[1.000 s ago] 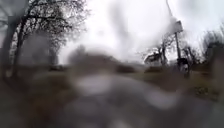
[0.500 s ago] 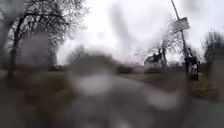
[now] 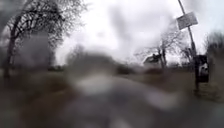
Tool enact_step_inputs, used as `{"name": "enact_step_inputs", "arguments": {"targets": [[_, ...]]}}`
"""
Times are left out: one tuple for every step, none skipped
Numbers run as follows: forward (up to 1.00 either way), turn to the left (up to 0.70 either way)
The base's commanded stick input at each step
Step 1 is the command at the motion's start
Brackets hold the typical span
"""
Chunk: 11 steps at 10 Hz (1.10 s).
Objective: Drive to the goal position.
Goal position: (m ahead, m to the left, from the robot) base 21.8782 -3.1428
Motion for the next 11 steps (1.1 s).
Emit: {"name": "enact_step_inputs", "arguments": {"targets": [[0.85, 0.0], [0.85, 0.0], [0.85, 0.0], [0.85, 0.0], [0.85, 0.0], [0.85, 0.0], [0.85, 0.0], [0.85, 0.0], [0.85, 0.0], [0.85, 0.0], [0.85, 0.0]]}}
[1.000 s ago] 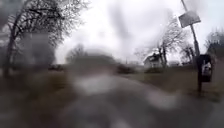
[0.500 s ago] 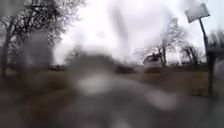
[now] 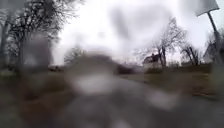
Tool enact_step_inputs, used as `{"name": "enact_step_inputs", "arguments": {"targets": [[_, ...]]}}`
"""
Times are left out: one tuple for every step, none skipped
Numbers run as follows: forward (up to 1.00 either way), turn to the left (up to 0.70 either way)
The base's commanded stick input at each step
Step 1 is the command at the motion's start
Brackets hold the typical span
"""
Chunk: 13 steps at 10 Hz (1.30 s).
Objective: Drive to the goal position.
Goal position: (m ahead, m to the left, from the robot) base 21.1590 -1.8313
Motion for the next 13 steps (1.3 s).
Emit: {"name": "enact_step_inputs", "arguments": {"targets": [[0.85, 0.0], [0.85, 0.0], [0.85, 0.0], [0.85, 0.0], [0.85, 0.0], [0.85, 0.0], [0.85, 0.0], [0.85, 0.0], [0.85, 0.0], [0.85, 0.0], [0.85, 0.0], [0.85, 0.0], [0.85, 0.0]]}}
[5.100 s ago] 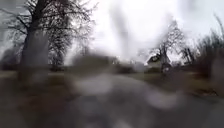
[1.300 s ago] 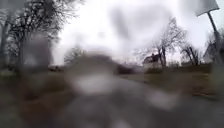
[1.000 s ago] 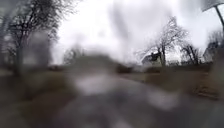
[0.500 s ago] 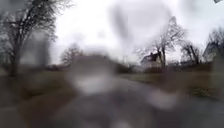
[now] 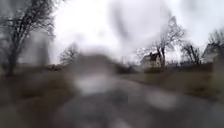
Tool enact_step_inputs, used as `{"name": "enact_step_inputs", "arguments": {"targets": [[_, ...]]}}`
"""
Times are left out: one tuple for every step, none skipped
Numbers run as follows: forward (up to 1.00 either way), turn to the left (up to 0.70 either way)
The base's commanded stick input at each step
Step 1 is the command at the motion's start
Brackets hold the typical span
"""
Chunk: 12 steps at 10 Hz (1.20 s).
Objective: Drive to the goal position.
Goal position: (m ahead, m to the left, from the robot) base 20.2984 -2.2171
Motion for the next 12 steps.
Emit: {"name": "enact_step_inputs", "arguments": {"targets": [[0.85, 0.0], [0.85, 0.0], [0.85, 0.0], [0.85, 0.0], [0.85, 0.0], [0.85, 0.0], [0.85, 0.0], [0.85, 0.0], [0.85, 0.0], [0.85, 0.0], [0.85, 0.0], [0.85, 0.0]]}}
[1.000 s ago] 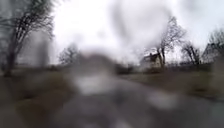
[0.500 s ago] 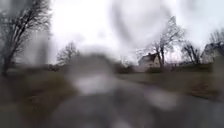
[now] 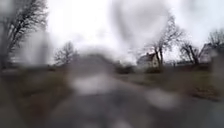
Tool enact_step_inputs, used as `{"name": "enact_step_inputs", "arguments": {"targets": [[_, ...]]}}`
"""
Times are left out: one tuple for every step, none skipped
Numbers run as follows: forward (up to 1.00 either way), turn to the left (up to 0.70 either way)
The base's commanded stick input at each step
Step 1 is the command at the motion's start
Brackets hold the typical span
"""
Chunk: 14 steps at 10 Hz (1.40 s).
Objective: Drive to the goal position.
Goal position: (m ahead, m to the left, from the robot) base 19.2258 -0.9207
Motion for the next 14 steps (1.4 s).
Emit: {"name": "enact_step_inputs", "arguments": {"targets": [[0.85, 0.0], [0.85, 0.0], [0.85, 0.0], [0.85, 0.0], [0.85, 0.0], [0.85, 0.0], [0.85, 0.0], [0.85, 0.0], [0.85, 0.0], [0.85, 0.0], [0.85, 0.0], [0.85, 0.0], [0.85, 0.0], [0.85, 0.0]]}}
